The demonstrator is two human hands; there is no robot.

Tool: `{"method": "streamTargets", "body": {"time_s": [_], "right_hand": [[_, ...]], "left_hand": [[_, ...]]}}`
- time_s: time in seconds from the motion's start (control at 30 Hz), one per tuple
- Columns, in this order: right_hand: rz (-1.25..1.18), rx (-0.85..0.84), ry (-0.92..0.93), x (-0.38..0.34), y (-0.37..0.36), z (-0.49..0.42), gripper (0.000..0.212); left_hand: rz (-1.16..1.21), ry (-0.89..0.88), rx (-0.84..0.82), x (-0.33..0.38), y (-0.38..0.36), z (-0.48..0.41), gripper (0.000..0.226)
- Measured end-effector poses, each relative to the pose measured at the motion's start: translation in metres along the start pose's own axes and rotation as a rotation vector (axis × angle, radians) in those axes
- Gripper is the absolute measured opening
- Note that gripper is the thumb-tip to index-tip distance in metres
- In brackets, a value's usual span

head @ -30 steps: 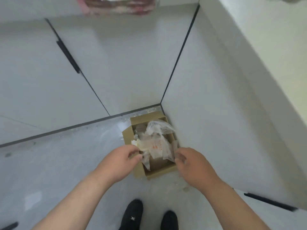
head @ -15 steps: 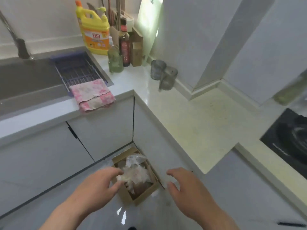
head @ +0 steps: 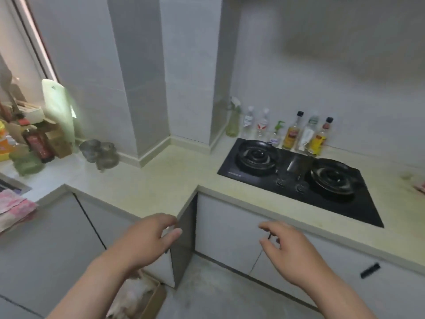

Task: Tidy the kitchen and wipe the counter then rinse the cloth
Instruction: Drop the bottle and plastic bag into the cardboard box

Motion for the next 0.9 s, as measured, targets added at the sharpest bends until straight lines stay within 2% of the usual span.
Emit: {"method": "streamTargets", "body": {"time_s": [0.27,0.43,0.67,0.83,0.9], "right_hand": [[-0.147,0.304,-0.269,0.153,0.109,0.127,0.025],[-0.168,0.442,-0.411,0.223,0.163,0.201,0.027],[-0.176,0.590,-0.598,0.313,0.207,0.275,0.029],[-0.160,0.567,-0.679,0.373,0.224,0.273,0.028],[-0.132,0.550,-0.695,0.400,0.235,0.258,0.029]], "left_hand": [[0.119,-0.332,0.017,0.230,-0.035,-0.012,0.032],[0.102,-0.509,-0.040,0.349,-0.067,-0.004,0.032],[0.109,-0.683,-0.113,0.467,-0.112,-0.023,0.033],[0.150,-0.743,-0.161,0.526,-0.149,-0.069,0.032],[0.182,-0.754,-0.178,0.548,-0.162,-0.094,0.025]]}}
Point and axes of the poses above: each hand's wrist, its own z-axis away from the middle knuckle, its own y-axis out of the back of the hand, x = y × z, the point moved 7 cm from there along -z, towards the middle knuckle, and after that the axes turned 2 degrees about z, right-handed, at the moved point
